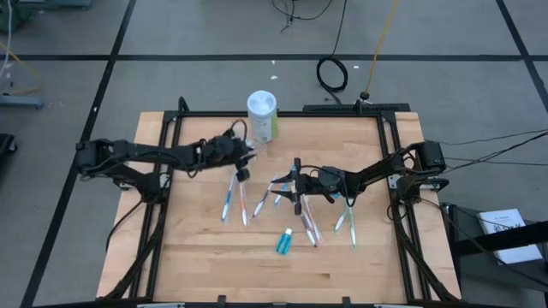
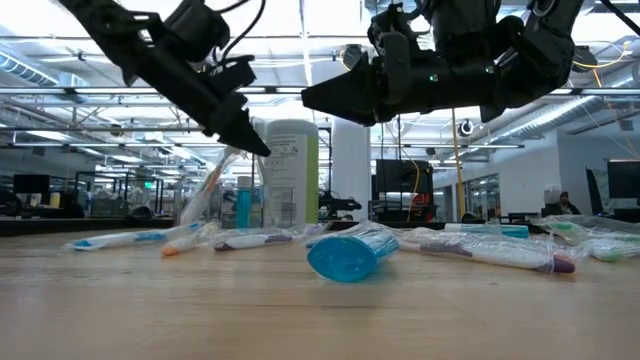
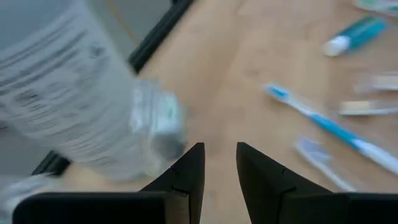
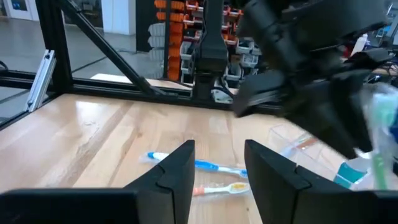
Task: Pick & Place toothbrushing station
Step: Adjust the green toothbrush in the transparent organizer, then put the left blue toothbrush into the transparent organizer
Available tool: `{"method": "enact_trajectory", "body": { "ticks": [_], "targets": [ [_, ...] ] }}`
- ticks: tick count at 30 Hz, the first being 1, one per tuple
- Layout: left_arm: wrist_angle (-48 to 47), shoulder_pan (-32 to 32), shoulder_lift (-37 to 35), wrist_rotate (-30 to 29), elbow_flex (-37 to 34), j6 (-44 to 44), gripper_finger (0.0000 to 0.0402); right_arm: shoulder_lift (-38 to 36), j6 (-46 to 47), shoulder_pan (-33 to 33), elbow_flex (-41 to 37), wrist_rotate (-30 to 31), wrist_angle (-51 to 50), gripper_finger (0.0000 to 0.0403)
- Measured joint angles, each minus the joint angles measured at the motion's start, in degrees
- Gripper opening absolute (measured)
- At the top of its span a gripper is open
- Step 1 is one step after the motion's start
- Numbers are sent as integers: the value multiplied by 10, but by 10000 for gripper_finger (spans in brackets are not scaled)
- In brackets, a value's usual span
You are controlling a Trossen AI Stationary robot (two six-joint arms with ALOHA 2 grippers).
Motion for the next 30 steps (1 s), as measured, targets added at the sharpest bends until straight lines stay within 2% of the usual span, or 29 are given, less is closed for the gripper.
{"method": "enact_trajectory", "body": {
  "ticks": [6,17,23,30],
  "targets": [
    [39,60,0,0,18,8,99,0,0,0,0,0,-1,130],
    [28,127,-1,-14,44,-35,99,0,0,0,0,0,-10,130],
    [8,128,-5,-14,44,-35,99,0,0,0,0,0,-14,130],
    [1,90,-63,0,44,-34,99,0,0,0,0,0,-61,130]
  ]
}}
